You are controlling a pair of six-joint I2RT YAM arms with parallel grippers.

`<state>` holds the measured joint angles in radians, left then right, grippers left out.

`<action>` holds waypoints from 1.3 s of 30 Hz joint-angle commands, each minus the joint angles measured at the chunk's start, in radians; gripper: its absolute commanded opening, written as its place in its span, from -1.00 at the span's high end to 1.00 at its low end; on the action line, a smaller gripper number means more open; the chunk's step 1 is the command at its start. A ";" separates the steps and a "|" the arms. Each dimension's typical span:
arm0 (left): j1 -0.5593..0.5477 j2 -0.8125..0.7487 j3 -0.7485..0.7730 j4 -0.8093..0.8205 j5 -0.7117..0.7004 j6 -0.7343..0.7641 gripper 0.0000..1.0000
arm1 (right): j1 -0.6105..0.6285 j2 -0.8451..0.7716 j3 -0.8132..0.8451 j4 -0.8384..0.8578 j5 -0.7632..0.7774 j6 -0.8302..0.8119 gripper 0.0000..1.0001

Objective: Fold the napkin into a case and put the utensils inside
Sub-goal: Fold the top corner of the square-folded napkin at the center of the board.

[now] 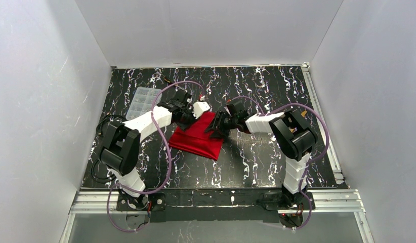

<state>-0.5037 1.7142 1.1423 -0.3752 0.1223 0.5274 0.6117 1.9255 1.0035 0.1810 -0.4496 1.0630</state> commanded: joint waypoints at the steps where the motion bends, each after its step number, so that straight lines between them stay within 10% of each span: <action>1: 0.000 -0.058 -0.035 -0.044 0.072 0.025 0.59 | 0.025 -0.038 -0.035 -0.009 0.044 -0.001 -0.09; 39: 0.007 0.003 -0.084 -0.029 0.080 0.036 0.67 | 0.062 -0.009 -0.095 0.236 0.068 0.235 0.10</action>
<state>-0.5030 1.7237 1.0660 -0.3763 0.1738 0.5583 0.6689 1.9339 0.9180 0.4183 -0.3740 1.3060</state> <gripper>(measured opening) 0.171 0.435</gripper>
